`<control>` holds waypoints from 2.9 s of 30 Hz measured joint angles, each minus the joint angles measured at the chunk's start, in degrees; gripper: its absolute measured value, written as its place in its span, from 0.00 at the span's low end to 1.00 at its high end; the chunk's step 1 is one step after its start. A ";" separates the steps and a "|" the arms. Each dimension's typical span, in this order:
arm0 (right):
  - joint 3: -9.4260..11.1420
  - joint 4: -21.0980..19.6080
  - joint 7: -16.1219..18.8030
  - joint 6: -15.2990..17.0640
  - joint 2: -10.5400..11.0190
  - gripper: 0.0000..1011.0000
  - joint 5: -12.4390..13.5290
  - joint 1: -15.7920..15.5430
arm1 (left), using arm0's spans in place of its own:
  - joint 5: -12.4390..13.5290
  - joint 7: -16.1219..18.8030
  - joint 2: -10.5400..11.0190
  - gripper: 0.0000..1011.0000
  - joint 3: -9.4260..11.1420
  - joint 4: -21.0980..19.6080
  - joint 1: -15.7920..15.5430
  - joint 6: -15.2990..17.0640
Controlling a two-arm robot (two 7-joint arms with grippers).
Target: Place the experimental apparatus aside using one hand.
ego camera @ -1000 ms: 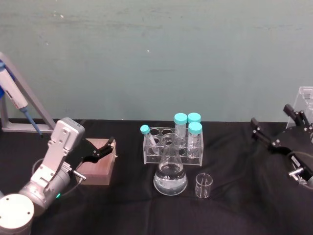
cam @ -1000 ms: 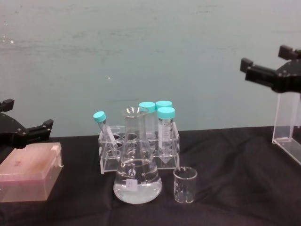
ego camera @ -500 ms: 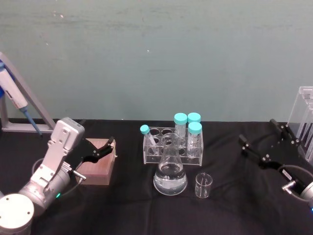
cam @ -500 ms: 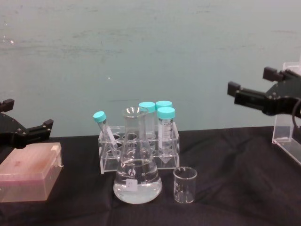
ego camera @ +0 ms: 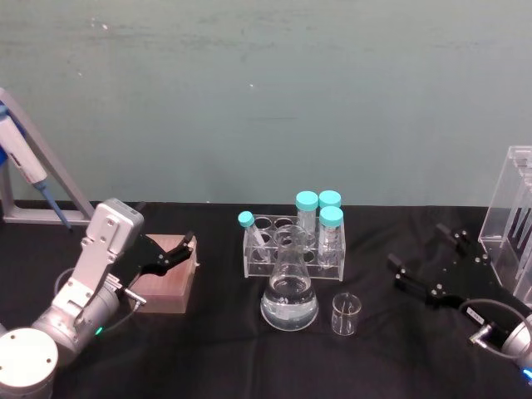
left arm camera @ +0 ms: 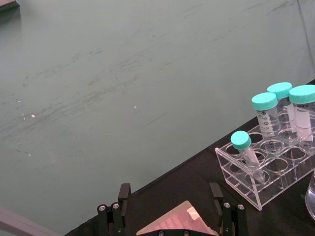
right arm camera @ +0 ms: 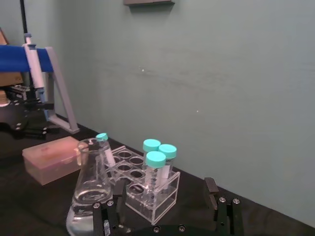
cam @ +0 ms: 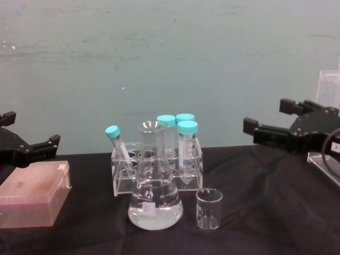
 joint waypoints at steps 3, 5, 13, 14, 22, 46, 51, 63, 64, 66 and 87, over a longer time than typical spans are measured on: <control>-0.71 0.25 0.52 0.32 0.55 0.99 0.50 0.22 | 0.00 0.00 0.00 0.99 0.00 0.00 0.00 0.00; -1.04 0.38 0.81 0.50 0.80 0.99 0.71 0.33 | 0.00 0.00 0.00 0.99 0.00 0.00 0.00 0.00; -2.87 1.02 2.43 2.10 2.39 0.99 2.00 1.16 | 0.00 0.00 0.00 0.99 0.00 0.00 0.00 0.00; -3.25 1.17 2.81 2.36 2.76 0.99 2.25 1.33 | 0.00 0.00 0.00 0.99 0.00 0.00 0.00 0.00; -5.08 2.17 4.54 3.55 4.23 0.99 3.30 2.55 | 0.00 0.00 0.00 0.99 0.00 0.00 0.00 0.00; -11.44 9.70 11.51 5.08 6.64 0.99 6.70 9.55 | 0.01 0.00 0.00 0.99 0.00 0.00 0.00 0.00; -12.31 10.79 11.76 4.94 6.84 0.99 6.85 10.55 | 0.00 0.00 0.00 0.99 0.00 0.00 0.00 0.00; -13.24 11.91 12.23 4.48 7.06 0.99 7.10 11.66 | 0.00 0.00 0.00 0.99 0.00 0.00 0.00 0.00; -13.22 11.90 12.23 4.47 7.05 0.99 7.09 11.64 | 0.00 0.00 0.00 0.99 0.00 0.00 0.00 0.00; -13.20 11.87 12.22 4.46 7.05 0.99 7.08 11.60 | 0.01 0.00 0.00 0.99 0.00 0.00 0.00 0.00; -13.80 12.89 13.75 4.71 7.49 0.99 7.28 12.61 | 0.01 0.00 0.00 0.99 0.00 0.00 0.00 0.00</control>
